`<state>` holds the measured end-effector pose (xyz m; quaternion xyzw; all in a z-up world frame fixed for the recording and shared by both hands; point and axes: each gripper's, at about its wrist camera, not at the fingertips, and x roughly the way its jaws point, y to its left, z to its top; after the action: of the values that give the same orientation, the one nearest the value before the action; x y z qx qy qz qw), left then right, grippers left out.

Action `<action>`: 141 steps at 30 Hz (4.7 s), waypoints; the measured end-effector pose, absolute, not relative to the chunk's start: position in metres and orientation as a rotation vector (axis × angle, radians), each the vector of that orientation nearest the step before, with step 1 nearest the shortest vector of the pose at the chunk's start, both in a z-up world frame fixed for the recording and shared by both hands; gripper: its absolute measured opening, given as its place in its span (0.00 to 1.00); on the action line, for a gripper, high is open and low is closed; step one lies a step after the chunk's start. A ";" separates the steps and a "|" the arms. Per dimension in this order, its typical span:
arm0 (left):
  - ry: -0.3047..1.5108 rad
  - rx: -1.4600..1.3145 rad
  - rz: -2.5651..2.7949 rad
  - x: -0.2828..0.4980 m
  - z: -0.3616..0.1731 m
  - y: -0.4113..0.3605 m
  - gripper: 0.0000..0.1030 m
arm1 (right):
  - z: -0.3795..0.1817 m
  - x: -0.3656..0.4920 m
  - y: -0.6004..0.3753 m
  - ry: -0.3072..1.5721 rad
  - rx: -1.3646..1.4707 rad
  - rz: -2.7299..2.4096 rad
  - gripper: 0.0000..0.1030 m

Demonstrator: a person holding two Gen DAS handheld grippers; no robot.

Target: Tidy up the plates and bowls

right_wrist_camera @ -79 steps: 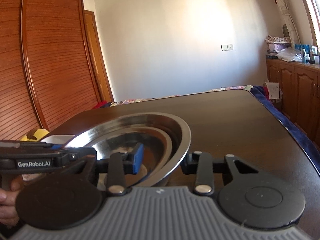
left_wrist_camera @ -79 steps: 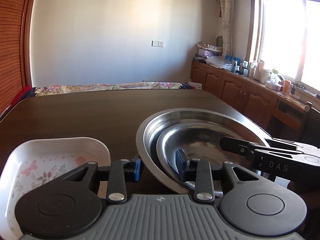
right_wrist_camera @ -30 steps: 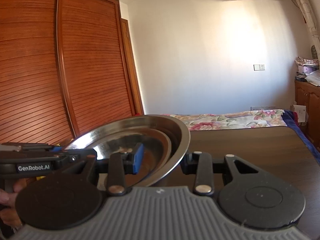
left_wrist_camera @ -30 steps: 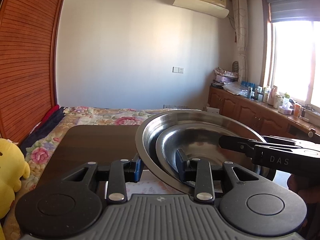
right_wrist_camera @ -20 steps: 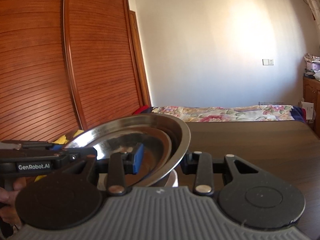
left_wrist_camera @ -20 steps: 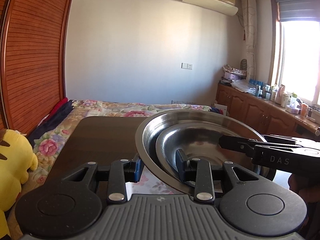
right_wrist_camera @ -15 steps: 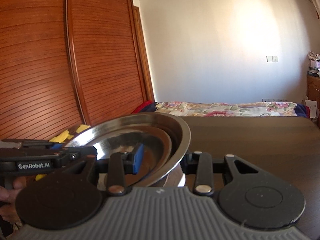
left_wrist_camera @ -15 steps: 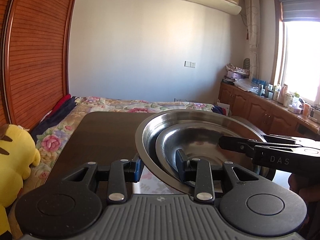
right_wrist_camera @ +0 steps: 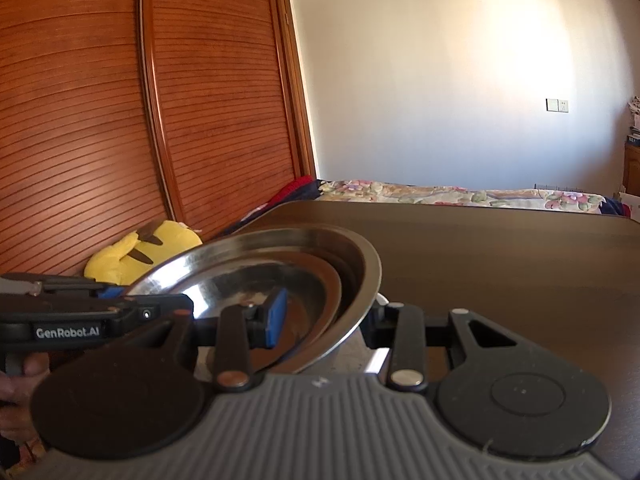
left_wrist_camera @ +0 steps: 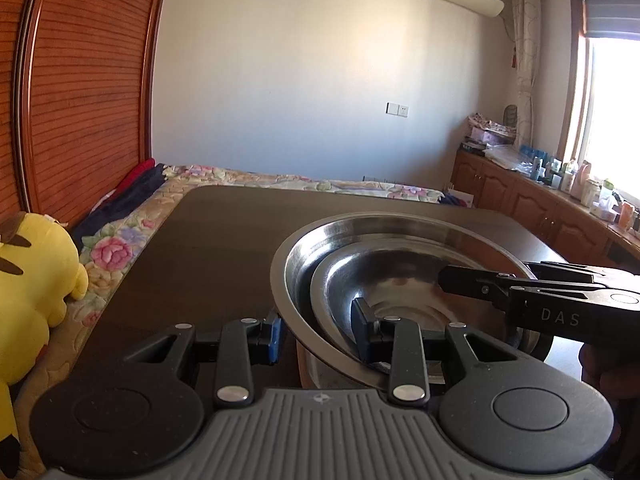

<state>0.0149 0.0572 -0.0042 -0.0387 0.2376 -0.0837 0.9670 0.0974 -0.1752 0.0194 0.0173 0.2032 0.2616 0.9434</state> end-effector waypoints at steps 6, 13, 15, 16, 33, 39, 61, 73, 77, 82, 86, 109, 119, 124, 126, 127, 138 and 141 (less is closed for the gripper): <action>0.487 -0.073 -0.173 0.020 -0.008 0.055 0.35 | 0.015 0.098 -0.179 0.423 0.041 0.521 0.38; 0.485 -0.049 -0.166 0.020 -0.011 0.052 0.35 | 0.011 0.102 -0.179 0.426 0.041 0.517 0.38; 0.481 -0.038 -0.161 0.020 -0.012 0.051 0.35 | 0.010 0.102 -0.179 0.429 0.041 0.518 0.38; 0.478 -0.032 -0.160 0.020 -0.012 0.050 0.35 | 0.009 0.103 -0.178 0.431 0.040 0.518 0.38; 0.458 0.010 -0.098 0.017 -0.010 0.047 0.69 | 0.008 0.098 -0.186 0.417 0.018 0.497 0.67; 0.447 0.025 -0.074 0.013 -0.003 0.047 0.89 | 0.018 0.084 -0.201 0.375 0.023 0.460 0.75; 0.384 0.064 -0.053 -0.015 0.047 0.009 1.00 | 0.070 0.044 -0.253 0.270 0.021 0.267 1.00; 0.347 0.041 -0.071 -0.033 0.063 -0.007 1.00 | 0.080 0.029 -0.261 0.248 0.008 0.173 1.00; 0.338 0.042 -0.060 -0.037 0.067 -0.010 1.00 | 0.078 0.027 -0.264 0.247 0.006 0.155 1.00; 0.338 0.051 -0.058 -0.043 0.066 -0.014 1.00 | 0.074 0.023 -0.268 0.263 0.018 0.145 1.00; 0.349 0.062 -0.068 -0.047 0.061 -0.020 1.00 | 0.069 0.020 -0.268 0.272 0.013 0.132 1.00; 0.435 0.068 -0.064 -0.045 0.017 -0.020 1.00 | 0.037 0.020 -0.261 0.342 0.017 0.131 1.00; 0.452 0.057 -0.059 -0.045 0.008 -0.018 1.00 | 0.035 0.020 -0.263 0.352 0.009 0.128 1.00; 0.448 0.058 -0.056 -0.045 0.009 -0.018 1.00 | 0.035 0.021 -0.264 0.353 0.009 0.126 1.00; 0.448 0.056 -0.058 -0.045 0.010 -0.018 1.00 | 0.035 0.021 -0.264 0.352 0.008 0.124 1.00; 0.448 0.057 -0.056 -0.045 0.009 -0.018 1.00 | 0.035 0.021 -0.264 0.351 0.006 0.123 1.00; 0.447 0.056 -0.057 -0.045 0.010 -0.018 1.00 | 0.036 0.021 -0.264 0.349 0.011 0.121 1.00; 0.446 0.057 -0.056 -0.045 0.010 -0.018 1.00 | 0.036 0.021 -0.264 0.349 0.011 0.121 1.00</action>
<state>-0.0446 -0.0175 0.0103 0.0284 0.2212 -0.0279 0.9744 0.0210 -0.2645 0.0357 0.0053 0.1734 0.0602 0.9830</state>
